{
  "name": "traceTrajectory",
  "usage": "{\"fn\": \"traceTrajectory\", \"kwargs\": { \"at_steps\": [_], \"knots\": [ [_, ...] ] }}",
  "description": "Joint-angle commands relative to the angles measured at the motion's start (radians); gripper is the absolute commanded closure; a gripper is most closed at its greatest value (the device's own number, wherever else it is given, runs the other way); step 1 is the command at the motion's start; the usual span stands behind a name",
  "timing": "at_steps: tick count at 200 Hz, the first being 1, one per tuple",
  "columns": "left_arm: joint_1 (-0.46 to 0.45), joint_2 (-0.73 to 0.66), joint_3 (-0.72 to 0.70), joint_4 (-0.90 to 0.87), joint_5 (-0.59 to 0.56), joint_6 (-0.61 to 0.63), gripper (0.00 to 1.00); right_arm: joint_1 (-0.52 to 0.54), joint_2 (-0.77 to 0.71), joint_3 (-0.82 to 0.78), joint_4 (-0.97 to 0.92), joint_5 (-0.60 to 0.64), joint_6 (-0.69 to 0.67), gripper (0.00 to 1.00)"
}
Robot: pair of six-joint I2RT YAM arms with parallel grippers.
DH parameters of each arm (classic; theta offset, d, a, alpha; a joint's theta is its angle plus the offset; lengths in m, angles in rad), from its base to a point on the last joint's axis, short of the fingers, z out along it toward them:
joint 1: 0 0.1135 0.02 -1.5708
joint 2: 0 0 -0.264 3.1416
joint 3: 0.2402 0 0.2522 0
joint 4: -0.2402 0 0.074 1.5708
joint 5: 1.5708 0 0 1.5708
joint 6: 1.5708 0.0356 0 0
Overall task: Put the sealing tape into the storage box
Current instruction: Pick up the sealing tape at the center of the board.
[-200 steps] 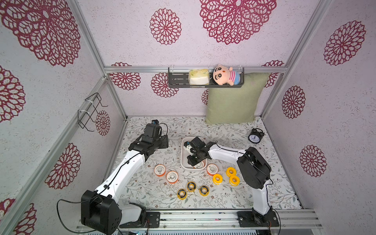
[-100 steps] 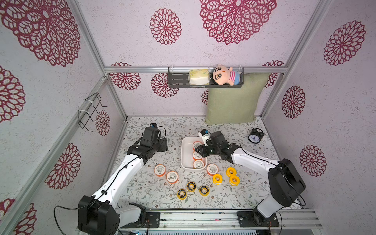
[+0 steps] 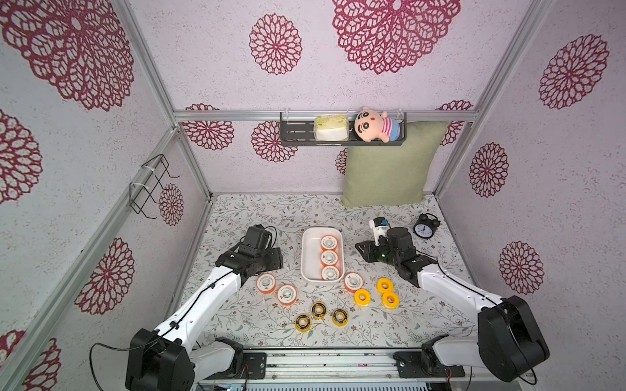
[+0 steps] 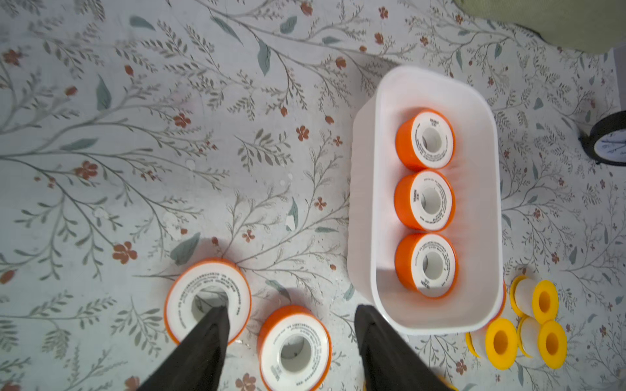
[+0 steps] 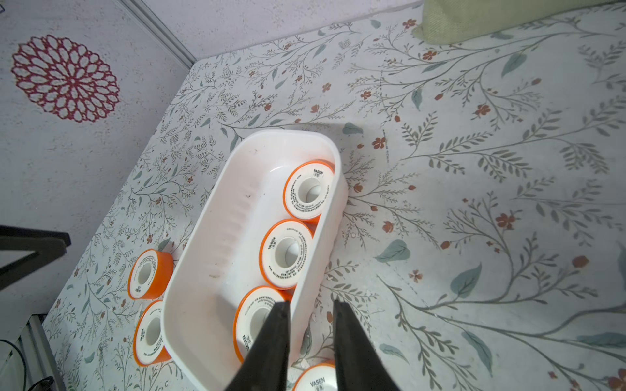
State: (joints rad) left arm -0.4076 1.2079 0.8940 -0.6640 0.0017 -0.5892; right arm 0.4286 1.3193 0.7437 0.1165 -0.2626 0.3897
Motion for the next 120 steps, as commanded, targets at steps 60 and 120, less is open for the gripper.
{"fn": "traceTrajectory", "kwargs": {
  "at_steps": [60, 120],
  "knots": [
    [-0.381, 0.004, -0.065, -0.024, -0.052, -0.121, 0.28, -0.008, -0.026, -0.034, 0.078, -0.031, 0.032, 0.71],
    [-0.548, 0.137, -0.052, -0.035, -0.069, -0.082, 0.13, -0.008, -0.029, -0.048, 0.088, -0.044, 0.046, 0.71]
  ]
}}
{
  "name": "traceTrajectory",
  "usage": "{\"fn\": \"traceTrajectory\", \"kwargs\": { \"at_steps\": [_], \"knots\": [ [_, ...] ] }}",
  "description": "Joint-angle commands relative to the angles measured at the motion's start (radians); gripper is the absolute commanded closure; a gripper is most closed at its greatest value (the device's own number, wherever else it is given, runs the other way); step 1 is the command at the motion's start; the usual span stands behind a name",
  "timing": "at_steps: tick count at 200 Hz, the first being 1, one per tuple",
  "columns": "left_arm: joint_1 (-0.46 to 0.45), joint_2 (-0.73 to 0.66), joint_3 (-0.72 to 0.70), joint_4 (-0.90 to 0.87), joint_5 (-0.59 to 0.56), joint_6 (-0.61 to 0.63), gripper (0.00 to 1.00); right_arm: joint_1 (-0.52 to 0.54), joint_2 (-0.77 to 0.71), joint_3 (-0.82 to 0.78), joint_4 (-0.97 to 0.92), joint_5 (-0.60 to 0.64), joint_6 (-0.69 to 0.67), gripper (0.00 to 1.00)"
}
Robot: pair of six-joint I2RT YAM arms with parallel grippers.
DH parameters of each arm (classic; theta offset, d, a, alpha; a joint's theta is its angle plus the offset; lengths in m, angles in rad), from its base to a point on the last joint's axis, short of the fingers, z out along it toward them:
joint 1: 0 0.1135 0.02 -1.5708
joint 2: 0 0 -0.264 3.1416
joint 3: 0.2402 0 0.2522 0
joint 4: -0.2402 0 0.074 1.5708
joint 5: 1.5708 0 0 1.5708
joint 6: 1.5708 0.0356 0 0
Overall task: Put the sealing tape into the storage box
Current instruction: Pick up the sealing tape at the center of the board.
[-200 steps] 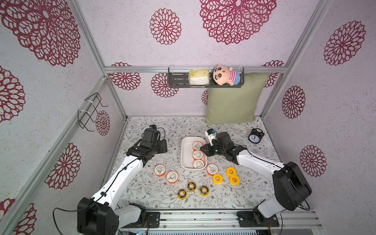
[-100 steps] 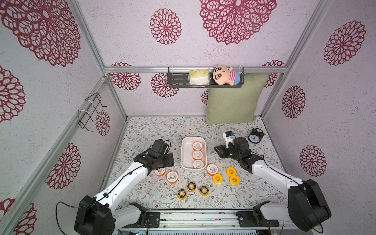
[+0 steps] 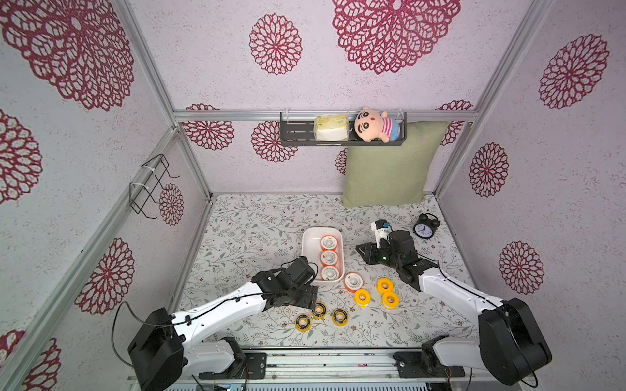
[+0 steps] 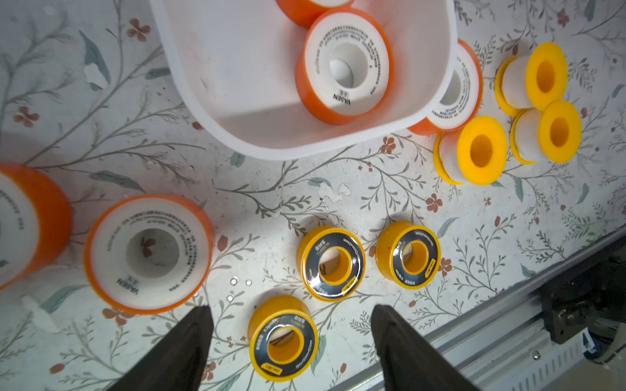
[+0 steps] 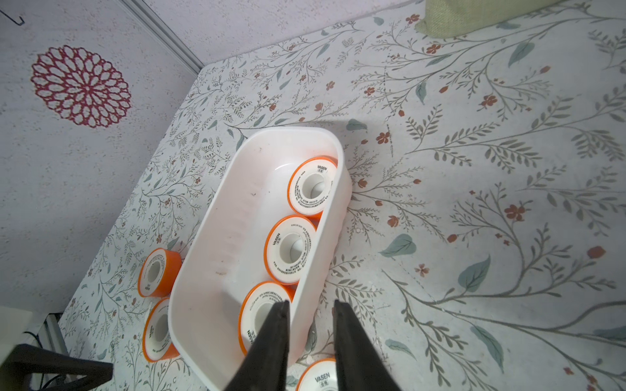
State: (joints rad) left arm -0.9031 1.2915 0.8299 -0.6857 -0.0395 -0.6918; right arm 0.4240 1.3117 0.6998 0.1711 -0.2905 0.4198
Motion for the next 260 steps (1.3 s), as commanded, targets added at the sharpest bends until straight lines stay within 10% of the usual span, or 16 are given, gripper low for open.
{"fn": "traceTrajectory", "kwargs": {
  "at_steps": [1, 147, 260],
  "knots": [
    [-0.055, 0.055, 0.014, -0.015, -0.028, 0.022, 0.13, -0.005, -0.022, -0.004, 0.032, -0.016, 0.016, 0.71],
    [-0.191, 0.153, -0.030, -0.068, -0.053, -0.061, 0.08, -0.004, -0.036, -0.020, 0.024, -0.009, 0.025, 0.71],
    [-0.199, 0.213, -0.051, -0.045, -0.066, -0.078, 0.25, -0.003, -0.033, -0.011, 0.021, -0.012, 0.025, 0.70]
  ]
}}
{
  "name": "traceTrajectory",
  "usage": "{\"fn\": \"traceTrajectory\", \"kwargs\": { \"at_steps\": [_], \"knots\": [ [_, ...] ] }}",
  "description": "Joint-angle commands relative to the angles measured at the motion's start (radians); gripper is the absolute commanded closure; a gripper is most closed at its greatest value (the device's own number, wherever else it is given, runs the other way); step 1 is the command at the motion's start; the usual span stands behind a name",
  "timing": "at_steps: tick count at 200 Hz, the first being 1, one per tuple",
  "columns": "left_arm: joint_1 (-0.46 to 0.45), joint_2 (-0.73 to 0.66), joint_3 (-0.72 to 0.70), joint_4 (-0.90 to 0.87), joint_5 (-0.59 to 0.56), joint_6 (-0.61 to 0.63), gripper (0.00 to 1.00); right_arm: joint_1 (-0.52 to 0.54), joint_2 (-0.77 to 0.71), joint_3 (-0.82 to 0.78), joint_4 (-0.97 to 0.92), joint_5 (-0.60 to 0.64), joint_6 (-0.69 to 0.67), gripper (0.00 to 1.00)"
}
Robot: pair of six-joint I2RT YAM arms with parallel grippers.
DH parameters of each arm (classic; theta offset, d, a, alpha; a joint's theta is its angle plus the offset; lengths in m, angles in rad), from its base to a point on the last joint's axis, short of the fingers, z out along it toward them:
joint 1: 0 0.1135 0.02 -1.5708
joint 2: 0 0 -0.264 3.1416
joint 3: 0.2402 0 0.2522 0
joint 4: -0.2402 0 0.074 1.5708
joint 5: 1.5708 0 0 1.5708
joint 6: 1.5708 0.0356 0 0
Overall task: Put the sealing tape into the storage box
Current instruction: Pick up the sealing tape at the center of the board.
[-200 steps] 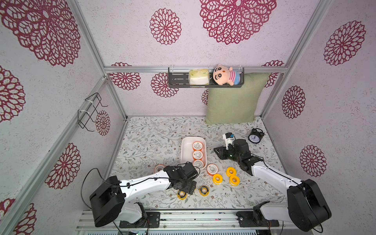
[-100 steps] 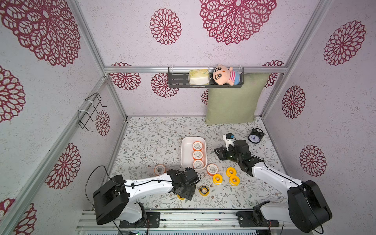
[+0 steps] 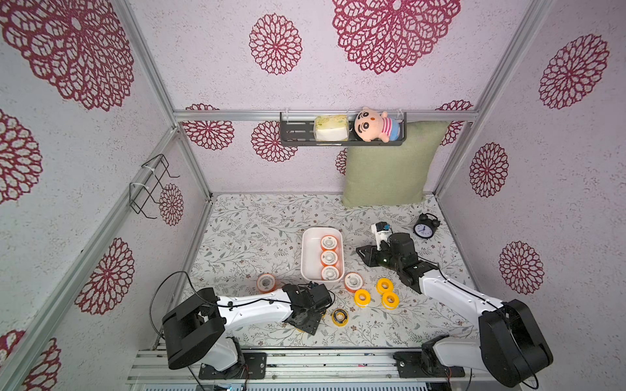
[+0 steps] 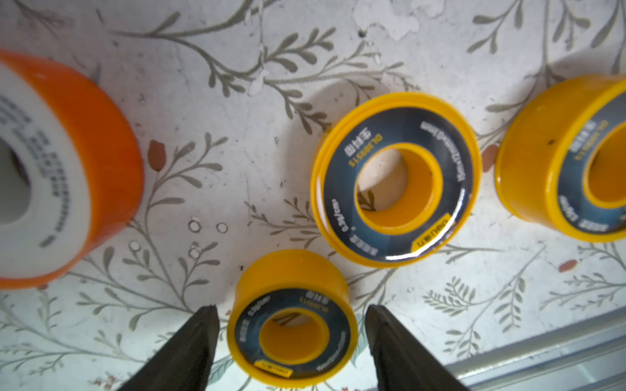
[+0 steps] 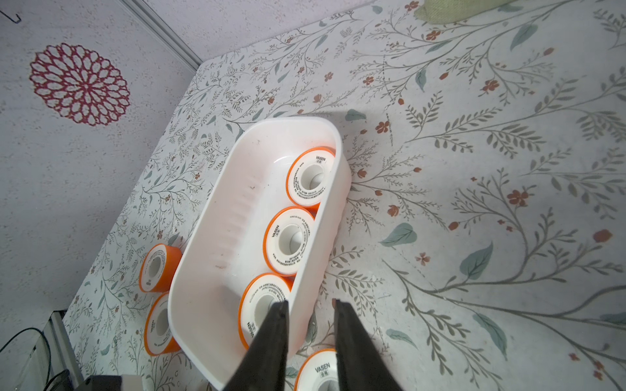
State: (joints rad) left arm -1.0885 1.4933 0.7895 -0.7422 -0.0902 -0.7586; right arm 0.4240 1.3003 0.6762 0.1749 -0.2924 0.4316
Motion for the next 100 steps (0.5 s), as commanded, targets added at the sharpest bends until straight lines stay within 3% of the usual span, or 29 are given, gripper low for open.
{"fn": "traceTrajectory", "kwargs": {
  "at_steps": [1, 100],
  "knots": [
    [-0.013, 0.011, -0.011, 0.012, -0.016, -0.011, 0.25, -0.002, -0.022, 0.013, 0.017, -0.010, 0.013, 0.70],
    [-0.016, 0.026, -0.001, 0.008, -0.023, -0.010, 0.42, -0.002, -0.012, 0.016, 0.018, -0.021, 0.013, 0.70]
  ]
}}
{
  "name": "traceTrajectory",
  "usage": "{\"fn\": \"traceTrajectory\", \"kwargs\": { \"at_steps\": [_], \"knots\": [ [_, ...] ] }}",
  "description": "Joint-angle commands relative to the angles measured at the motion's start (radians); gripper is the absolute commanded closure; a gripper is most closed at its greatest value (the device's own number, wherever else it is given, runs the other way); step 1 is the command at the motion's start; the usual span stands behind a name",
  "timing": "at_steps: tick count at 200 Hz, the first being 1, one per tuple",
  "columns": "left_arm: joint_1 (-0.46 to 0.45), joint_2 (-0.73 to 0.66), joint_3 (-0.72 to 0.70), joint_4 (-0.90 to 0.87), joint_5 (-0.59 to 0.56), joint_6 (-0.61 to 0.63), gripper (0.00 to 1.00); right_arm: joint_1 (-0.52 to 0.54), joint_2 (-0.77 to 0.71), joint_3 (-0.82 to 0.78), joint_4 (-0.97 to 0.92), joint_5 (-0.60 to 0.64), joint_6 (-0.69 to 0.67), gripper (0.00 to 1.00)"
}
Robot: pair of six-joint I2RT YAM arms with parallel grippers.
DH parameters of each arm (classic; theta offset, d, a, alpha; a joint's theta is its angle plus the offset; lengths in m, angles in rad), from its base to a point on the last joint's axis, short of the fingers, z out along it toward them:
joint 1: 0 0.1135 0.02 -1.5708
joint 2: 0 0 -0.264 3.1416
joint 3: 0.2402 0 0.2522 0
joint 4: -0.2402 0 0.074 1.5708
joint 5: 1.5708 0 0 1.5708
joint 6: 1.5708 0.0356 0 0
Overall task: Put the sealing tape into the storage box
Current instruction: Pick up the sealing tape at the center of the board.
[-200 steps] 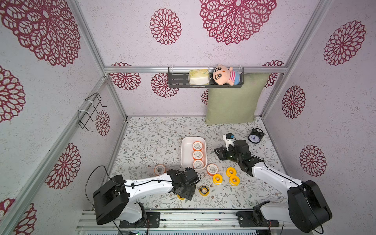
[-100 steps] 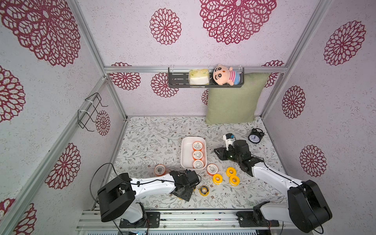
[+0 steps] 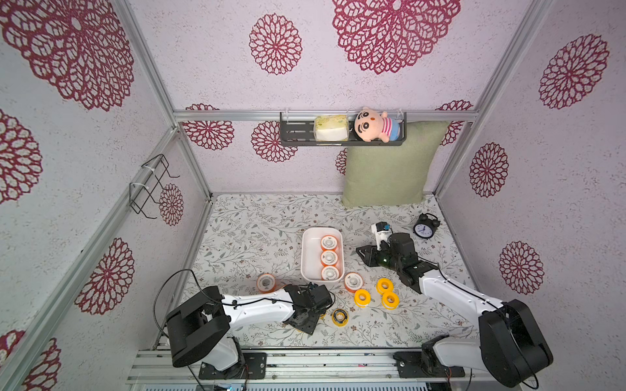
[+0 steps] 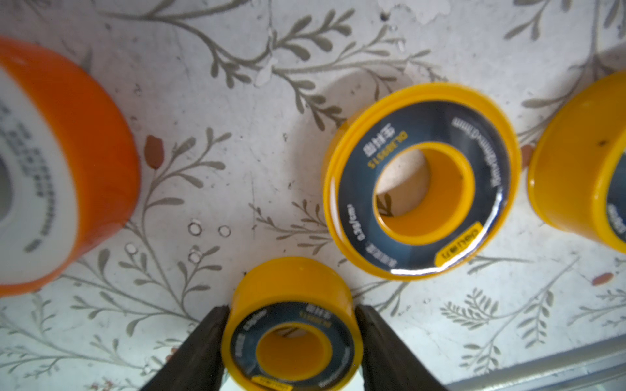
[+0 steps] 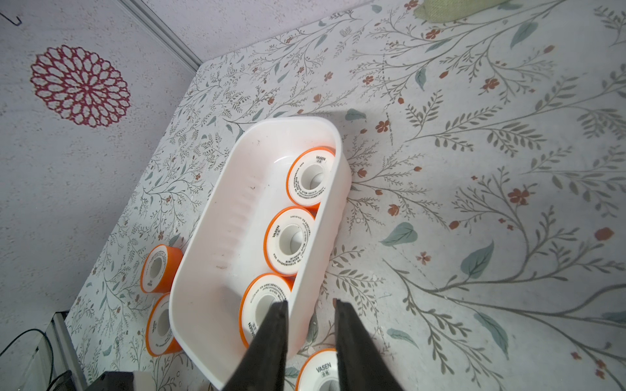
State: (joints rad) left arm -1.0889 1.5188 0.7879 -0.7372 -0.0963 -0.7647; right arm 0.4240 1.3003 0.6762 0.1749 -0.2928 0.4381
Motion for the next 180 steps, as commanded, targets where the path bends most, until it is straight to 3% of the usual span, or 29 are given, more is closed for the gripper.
{"fn": "traceTrajectory", "kwargs": {
  "at_steps": [1, 70, 134, 180],
  "knots": [
    [-0.016, -0.001, 0.001, 0.002, -0.017, -0.004, 0.42, -0.002, -0.012, 0.016, 0.018, -0.021, 0.007, 0.70],
    [0.048, -0.096, 0.032, -0.081, -0.043, 0.007, 0.44, 0.017, 0.051, 0.049, 0.021, -0.061, -0.006, 0.69],
    [0.305, -0.192, 0.239, -0.115, -0.055, 0.135, 0.45, 0.026, 0.166, 0.110, 0.069, -0.109, 0.002, 0.69],
    [0.481, -0.051, 0.496, -0.116, -0.030, 0.314, 0.45, 0.026, 0.233, 0.169, 0.058, -0.055, 0.022, 0.69]
  ]
}}
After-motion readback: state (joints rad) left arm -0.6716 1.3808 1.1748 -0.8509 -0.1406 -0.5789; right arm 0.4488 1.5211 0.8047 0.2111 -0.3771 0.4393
